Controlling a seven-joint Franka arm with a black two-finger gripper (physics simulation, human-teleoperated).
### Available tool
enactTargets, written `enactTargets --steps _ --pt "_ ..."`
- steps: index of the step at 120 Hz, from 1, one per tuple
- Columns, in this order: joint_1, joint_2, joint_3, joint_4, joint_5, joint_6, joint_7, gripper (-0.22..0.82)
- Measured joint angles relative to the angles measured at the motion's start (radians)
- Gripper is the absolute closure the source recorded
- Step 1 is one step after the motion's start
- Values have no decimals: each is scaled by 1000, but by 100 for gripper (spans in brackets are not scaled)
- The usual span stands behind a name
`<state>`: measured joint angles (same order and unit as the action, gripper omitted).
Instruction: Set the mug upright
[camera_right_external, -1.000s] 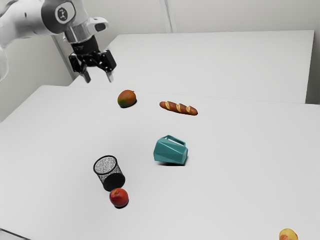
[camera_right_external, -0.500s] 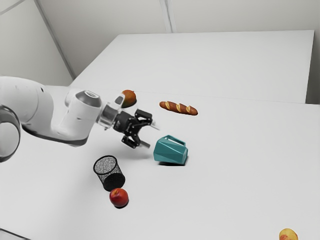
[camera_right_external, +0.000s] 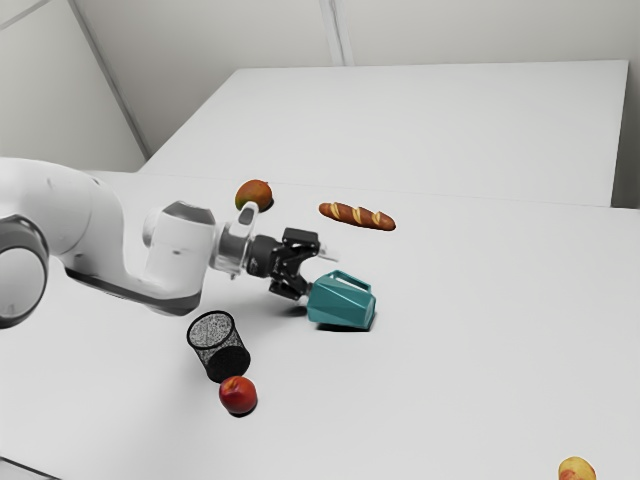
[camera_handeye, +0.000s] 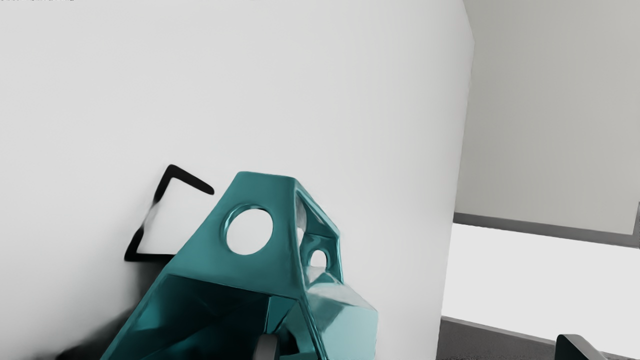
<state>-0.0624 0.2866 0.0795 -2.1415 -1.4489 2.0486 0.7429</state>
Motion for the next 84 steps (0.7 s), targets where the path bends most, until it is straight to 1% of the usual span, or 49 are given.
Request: enactTargets --steps 10,18,23,38,45,51,64,84 --pt "-6 -18 -4 -25 -13 3 37 1" --pt "-11 -22 -12 -38 -30 7 63 7" --pt "-12 -24 -14 -41 -37 9 78 14" --pt "-13 -28 -17 -44 -50 14 117 44" --pt "-12 -28 -18 -45 -54 15 132 54" --pt "-12 -28 -17 -45 -55 16 145 60" --pt "-13 -28 -20 -45 -58 23 168 69" --pt "-13 -33 -21 -39 -56 35 195 74"
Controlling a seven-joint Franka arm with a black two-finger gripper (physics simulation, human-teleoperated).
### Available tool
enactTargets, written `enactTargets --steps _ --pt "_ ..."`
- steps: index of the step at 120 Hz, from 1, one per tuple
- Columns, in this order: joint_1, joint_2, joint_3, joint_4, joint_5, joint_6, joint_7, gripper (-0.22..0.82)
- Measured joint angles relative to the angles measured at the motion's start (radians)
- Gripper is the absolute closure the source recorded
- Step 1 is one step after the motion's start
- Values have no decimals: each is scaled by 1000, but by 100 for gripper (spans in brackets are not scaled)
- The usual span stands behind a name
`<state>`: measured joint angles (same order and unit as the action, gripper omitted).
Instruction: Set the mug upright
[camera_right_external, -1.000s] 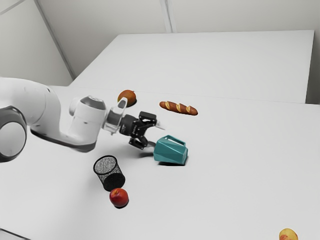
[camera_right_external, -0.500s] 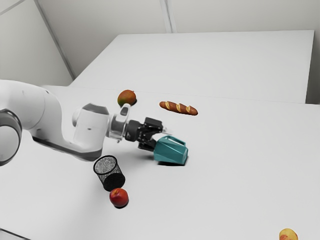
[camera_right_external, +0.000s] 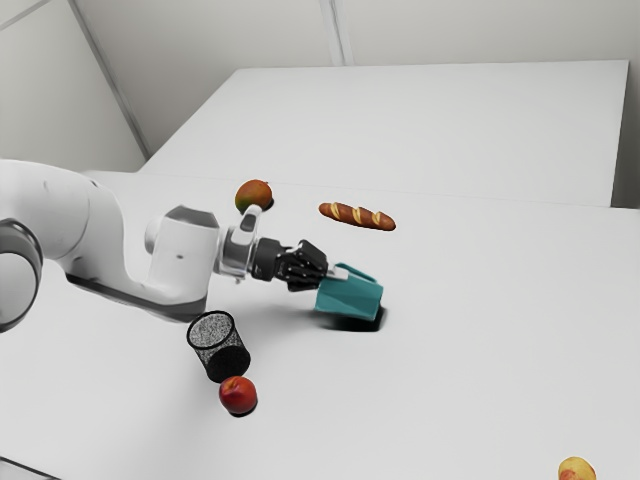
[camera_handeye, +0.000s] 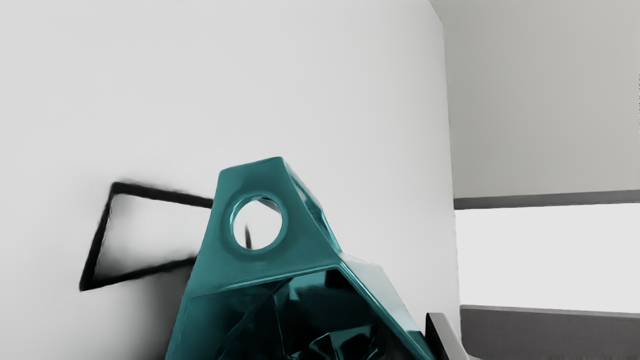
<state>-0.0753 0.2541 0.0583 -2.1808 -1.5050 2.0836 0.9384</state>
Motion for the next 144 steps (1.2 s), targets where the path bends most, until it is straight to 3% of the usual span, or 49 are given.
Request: enactTargets --steps 19,31,51,64,87,110,126,144 --pt "-20 -60 -2 103 189 52 6 77" --pt "-44 -46 -21 313 634 71 -52 77" --pt "-66 66 -24 466 1194 39 -235 77" --pt "-87 134 -23 512 1335 22 -351 77" --pt "-93 151 -23 493 1411 13 -539 77" --pt "-96 153 -25 484 1415 7 -674 37" --pt "-96 146 -25 487 1414 2 -745 20" --pt "-97 -53 -72 521 1429 -111 -813 10"
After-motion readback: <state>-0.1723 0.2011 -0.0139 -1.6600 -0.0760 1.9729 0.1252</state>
